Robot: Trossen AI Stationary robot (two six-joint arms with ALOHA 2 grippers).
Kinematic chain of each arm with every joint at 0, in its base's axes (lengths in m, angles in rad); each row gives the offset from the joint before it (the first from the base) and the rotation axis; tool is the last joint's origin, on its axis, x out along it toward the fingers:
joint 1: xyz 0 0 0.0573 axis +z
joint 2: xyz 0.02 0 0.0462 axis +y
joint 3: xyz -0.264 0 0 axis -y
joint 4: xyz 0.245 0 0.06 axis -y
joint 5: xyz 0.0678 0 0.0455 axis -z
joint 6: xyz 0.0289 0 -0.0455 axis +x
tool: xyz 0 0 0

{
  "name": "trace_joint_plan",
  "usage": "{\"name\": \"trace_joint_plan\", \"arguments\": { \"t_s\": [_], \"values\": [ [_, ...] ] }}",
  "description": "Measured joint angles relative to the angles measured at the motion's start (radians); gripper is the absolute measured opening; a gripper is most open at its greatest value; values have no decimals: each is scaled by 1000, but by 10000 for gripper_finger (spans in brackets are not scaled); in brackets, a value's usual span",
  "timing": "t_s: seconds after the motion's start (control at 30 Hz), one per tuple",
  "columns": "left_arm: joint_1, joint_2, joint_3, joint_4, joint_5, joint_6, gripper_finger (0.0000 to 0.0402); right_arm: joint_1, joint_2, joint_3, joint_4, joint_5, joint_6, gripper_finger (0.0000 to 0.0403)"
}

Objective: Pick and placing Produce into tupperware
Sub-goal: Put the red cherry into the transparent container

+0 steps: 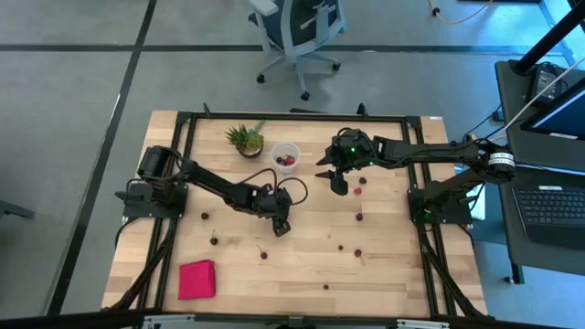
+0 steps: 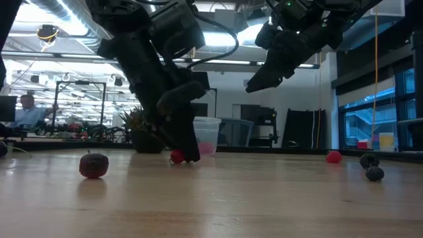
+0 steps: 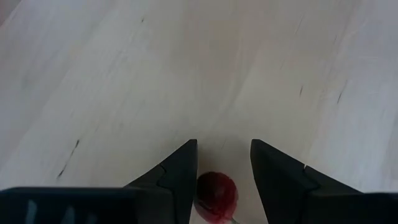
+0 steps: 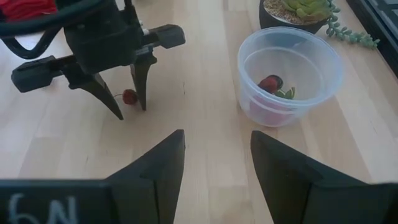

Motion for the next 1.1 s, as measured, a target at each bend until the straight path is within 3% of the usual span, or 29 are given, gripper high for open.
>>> {"name": "trace_joint_plan", "arguments": {
  "t_s": [0.47,1.1],
  "values": [
    [-7,-5,5,-87,-15,-43,142,0,0,0,0,0,0,186],
    [-7,-5,3,-154,55,-103,131,0,0,0,0,0,0,186]
  ]
}}
